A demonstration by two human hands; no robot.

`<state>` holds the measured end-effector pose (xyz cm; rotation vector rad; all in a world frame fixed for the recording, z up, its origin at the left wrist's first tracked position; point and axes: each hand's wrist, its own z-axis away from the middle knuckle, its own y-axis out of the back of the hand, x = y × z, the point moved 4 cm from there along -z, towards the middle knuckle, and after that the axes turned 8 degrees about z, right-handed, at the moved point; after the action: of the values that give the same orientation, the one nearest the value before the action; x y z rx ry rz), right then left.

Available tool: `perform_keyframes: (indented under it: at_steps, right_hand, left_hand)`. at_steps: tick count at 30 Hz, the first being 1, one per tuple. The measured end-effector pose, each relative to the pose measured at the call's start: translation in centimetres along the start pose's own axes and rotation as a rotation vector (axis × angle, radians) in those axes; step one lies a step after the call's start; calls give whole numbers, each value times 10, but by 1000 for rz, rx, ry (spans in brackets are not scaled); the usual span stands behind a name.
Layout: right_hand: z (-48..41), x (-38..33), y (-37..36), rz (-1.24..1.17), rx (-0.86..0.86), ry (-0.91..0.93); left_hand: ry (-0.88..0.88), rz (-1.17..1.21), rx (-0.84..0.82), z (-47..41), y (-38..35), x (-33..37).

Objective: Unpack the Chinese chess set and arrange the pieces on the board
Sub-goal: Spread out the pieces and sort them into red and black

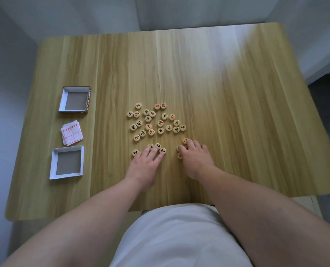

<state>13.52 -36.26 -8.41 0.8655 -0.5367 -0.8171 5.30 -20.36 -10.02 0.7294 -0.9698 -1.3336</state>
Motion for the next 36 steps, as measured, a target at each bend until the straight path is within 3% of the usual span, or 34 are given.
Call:
perform_keyframes:
  at_steps: [18, 26, 29, 36]
  right_hand:
    - [-4, 23, 6, 25, 123, 161]
    - [-41, -1, 12, -18, 38, 193]
    - [-48, -16, 13, -6, 9, 223]
    - [-57, -17, 9, 17, -64, 198]
  left_hand:
    - [72, 109, -16, -64, 20, 18]
    - [395, 191, 184, -10, 13, -15]
    - [451, 231, 178, 10, 2, -27]
    - [314, 240, 119, 8, -2, -22]
